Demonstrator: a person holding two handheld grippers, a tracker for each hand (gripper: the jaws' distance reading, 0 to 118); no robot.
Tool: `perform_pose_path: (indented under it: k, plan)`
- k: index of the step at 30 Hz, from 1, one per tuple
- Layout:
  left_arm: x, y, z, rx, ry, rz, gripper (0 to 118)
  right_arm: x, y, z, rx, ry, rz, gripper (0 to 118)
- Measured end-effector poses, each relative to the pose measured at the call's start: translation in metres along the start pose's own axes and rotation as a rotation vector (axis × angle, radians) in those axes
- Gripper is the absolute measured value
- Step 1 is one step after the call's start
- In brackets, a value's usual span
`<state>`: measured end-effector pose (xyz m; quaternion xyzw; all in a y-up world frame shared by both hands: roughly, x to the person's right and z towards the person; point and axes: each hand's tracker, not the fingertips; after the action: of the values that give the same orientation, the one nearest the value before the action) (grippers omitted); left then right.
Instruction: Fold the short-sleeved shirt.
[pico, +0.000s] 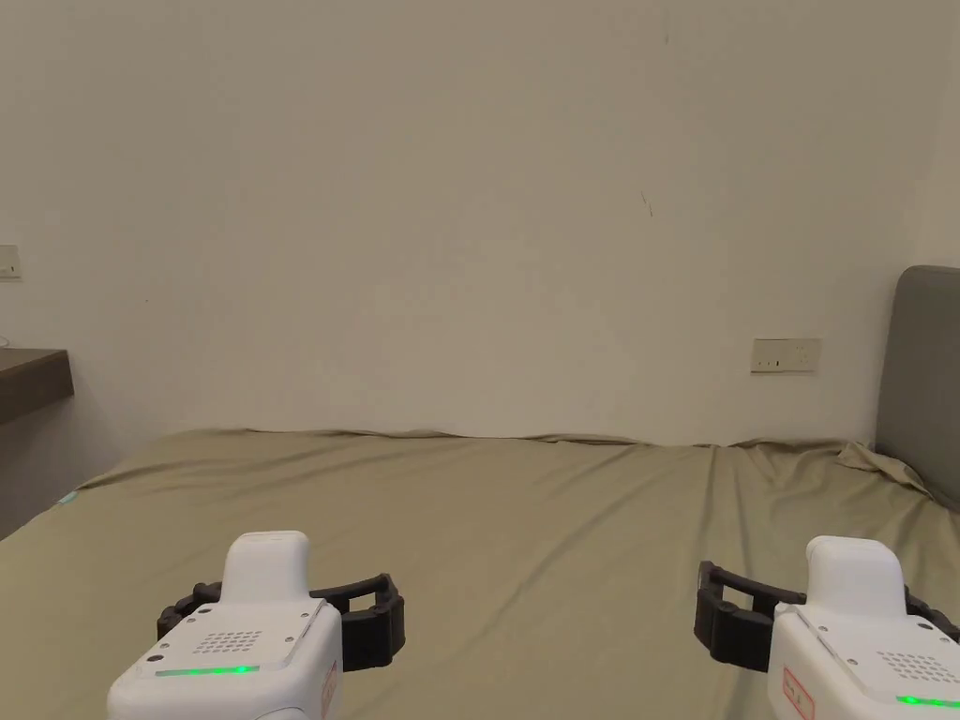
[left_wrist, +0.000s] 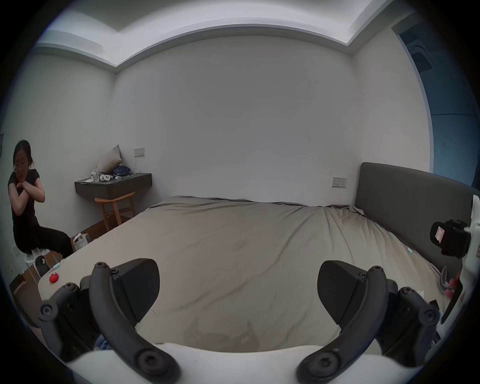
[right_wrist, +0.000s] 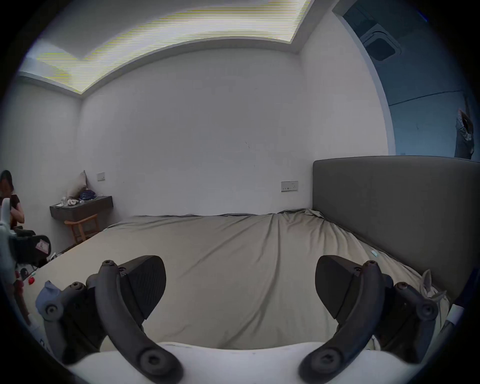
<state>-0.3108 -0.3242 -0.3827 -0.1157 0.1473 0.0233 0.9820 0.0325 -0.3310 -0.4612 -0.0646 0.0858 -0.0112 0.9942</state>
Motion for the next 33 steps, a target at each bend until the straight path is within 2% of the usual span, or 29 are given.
perform_pose_path:
  k: [5,10,12,16,18,21,26,33]
  plan:
    - [-0.001,-0.002,0.001,0.023,0.03,-0.003,118,0.002,0.0,0.002,-0.011,0.048,0.016,118]
    - [-0.001,0.0,0.001,0.021,0.021,0.003,118,0.005,0.002,-0.005,-0.055,0.091,-0.036,118]
    - [0.0,0.0,0.001,0.019,0.023,-0.006,118,0.005,0.001,-0.004,-0.042,0.082,-0.042,118]
    - [0.0,0.001,0.0,0.016,0.017,-0.016,118,0.004,0.003,-0.005,-0.029,-0.012,0.048,118]
    - [0.0,0.003,0.0,0.016,0.014,-0.013,118,0.008,0.004,-0.006,-0.037,0.004,0.039,118]
    - [0.0,0.005,0.001,0.015,0.012,0.003,118,0.014,0.007,-0.005,-0.057,0.043,-0.024,118]
    - [0.0,0.007,0.004,0.014,0.009,-0.002,118,0.017,0.012,-0.007,-0.097,-0.023,-0.002,118]
    - [0.0,0.008,0.005,0.009,0.008,0.0,118,0.017,0.015,-0.003,-0.14,-0.017,-0.022,118]
